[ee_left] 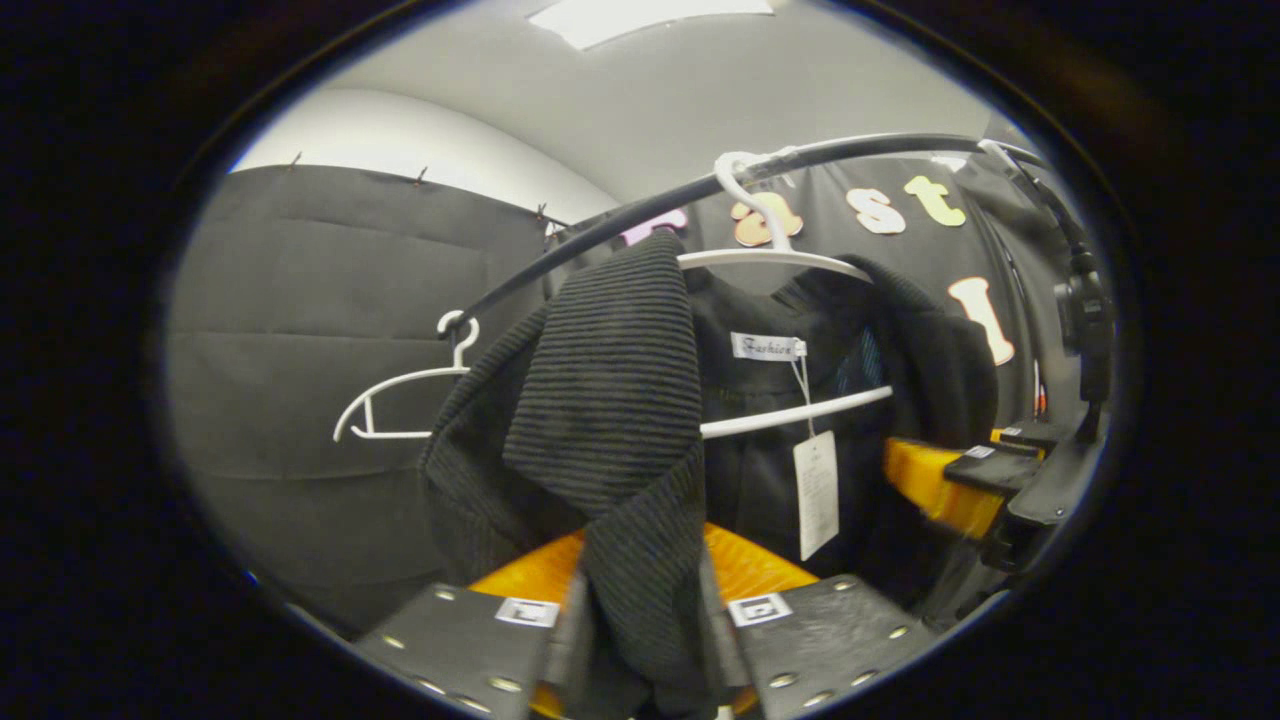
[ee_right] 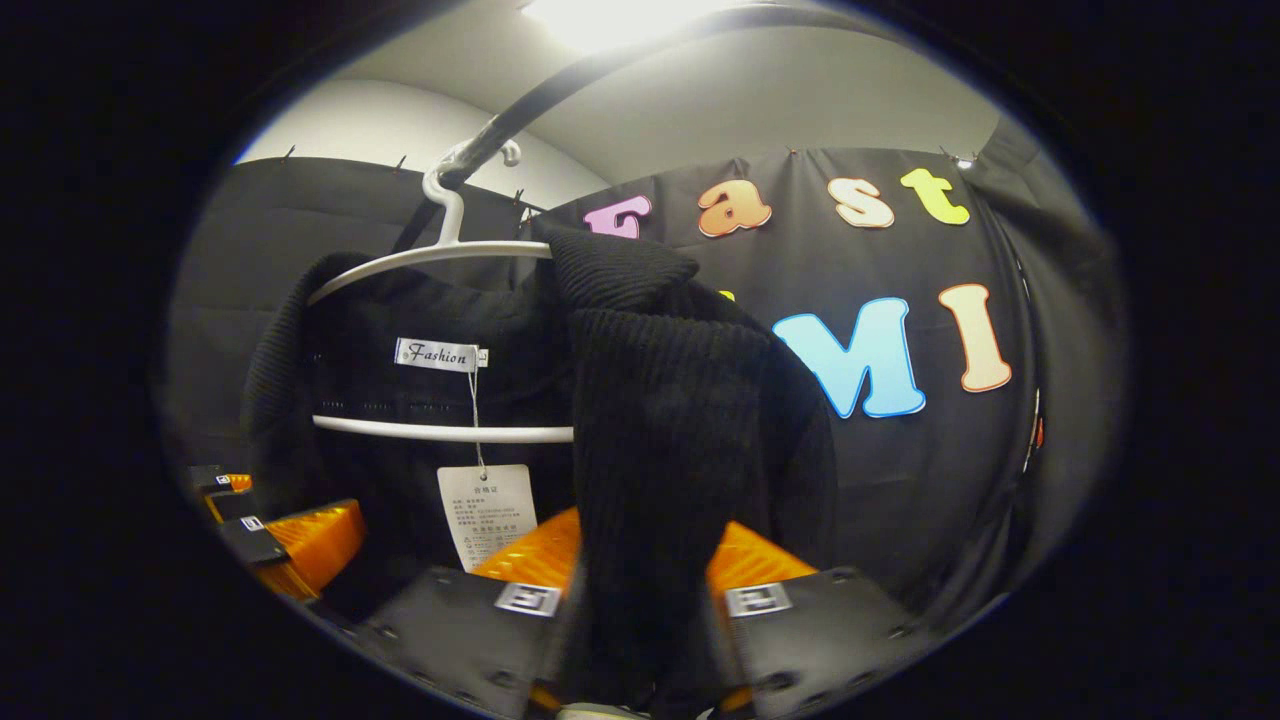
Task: Grasp the clothes on the hanger with both hands and then place them into the laundry hamper below.
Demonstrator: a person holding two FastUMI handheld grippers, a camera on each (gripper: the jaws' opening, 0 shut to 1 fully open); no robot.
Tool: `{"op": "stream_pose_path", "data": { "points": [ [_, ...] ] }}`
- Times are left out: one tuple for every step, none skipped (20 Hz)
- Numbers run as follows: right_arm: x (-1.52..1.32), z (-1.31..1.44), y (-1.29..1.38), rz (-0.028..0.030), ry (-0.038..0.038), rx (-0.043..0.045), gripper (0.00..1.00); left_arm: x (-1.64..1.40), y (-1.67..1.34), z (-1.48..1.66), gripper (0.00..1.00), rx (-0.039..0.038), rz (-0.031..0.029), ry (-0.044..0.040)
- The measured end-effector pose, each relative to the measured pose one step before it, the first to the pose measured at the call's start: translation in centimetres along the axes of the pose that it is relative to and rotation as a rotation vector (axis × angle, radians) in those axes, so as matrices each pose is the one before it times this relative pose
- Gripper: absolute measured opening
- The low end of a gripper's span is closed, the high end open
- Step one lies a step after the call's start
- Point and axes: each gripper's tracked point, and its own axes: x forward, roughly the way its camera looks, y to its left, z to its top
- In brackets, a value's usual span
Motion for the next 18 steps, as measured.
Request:
{"op": "stream_pose_path", "data": {
  "points": [
    [-0.197, 0.247, -0.1, -0.00945, -0.00801, -0.01347, 0.14, -0.292, -0.008, -0.151, 0.43, -0.00481, -0.01483, 0.00512],
    [-0.072, 0.435, -0.31, -0.01958, -0.01109, -0.00457, 0.14, -0.185, 0.003, 0.081, 0.43, -0.00239, -0.01445, -0.00055],
    [-0.228, 0.192, -0.281, -0.00487, -0.00985, -0.00542, 0.11, -0.165, 0.119, 0.067, 0.37, -0.00187, -0.0084, -0.00351],
    [-0.164, 0.424, -0.461, -0.00695, -0.0076, -0.01097, 0.11, -0.251, -0.131, 0.212, 0.31, -0.00664, -0.02772, -0.00739],
    [0.036, -0.047, 0.152, 0.00399, -0.00548, -0.01517, 0.04, -0.339, 0.528, 0.405, 0.22, -0.0005, 0.00783, -0.01102],
    [0.075, 0.06, -0.152, -0.00283, -0.00115, -0.02562, 0.04, -0.513, 0.286, 0.47, 0.14, -0.00483, -0.00268, -0.00734],
    [0.074, 0.201, -0.547, -0.01073, -0.00942, -0.02292, 0.04, -0.306, -0.208, 0.32, 0.11, -0.00517, -0.02055, -0.01479],
    [-0.091, 0.263, -0.409, -0.01528, -0.00575, -0.01408, 0.04, -0.368, -0.119, 0.646, 0.09, -0.00011, -0.01112, -0.01509],
    [-0.252, 0.25, -0.347, -0.01516, -0.00659, -0.00048, 0.04, -0.678, 0.534, 0.595, 0.06, 0.01113, 0.00975, -0.01486],
    [-0.15, 0.385, -0.327, -0.01376, -0.00745, 0.00584, 0.04, -0.275, 0.374, 0.708, 0.04, 0.00766, 0.00107, -0.01555],
    [-0.33, 0.416, -0.5, -0.01636, -0.01219, 0.0062, 0.04, -0.483, -0.088, 0.685, 0.01, 0.00385, -0.00702, -0.01363],
    [-0.158, 0.557, -0.564, -0.01656, -0.01593, 0.00178, 0.01, -0.342, 0.112, 0.687, 0.01, 0.00218, -0.00183, -0.01246],
    [-0.011, 0.522, -0.619, -0.01806, -0.01645, -0.00223, 0.01, -0.341, 0.448, 0.634, 0.01, 0.00221, 0.00494, -0.01223],
    [-0.009, 0.477, -0.616, -0.01505, -0.01195, -0.00287, 0.01, -0.242, 0.471, 0.515, 0.03, 0.00313, 0.0082, -0.00611],
    [0.2, 0.339, -0.609, -0.01574, -0.01159, -0.00096, 0.04, -0.205, 0.578, 0.578, 0.0, 0.00197, 0.00985, -0.0072],
    [0.227, 0.351, -0.681, -0.01455, -0.00897, -0.00239, 0.04, -0.193, 0.587, 0.627, 0.0, 0.0001, 0.00797, -0.00799],
    [0.09, 0.293, -0.619, -0.01595, -0.00928, -0.00138, 0.04, -0.121, 0.707, 0.681, 0.0, 0.00027, 0.00774, -0.01196],
    [0.121, 0.343, -0.712, -0.01601, -0.0089, -0.00048, 0.04, -0.081, 0.588, 0.539, 0.0, 0.0033, 0.00437, -0.00818]
  ]
}}
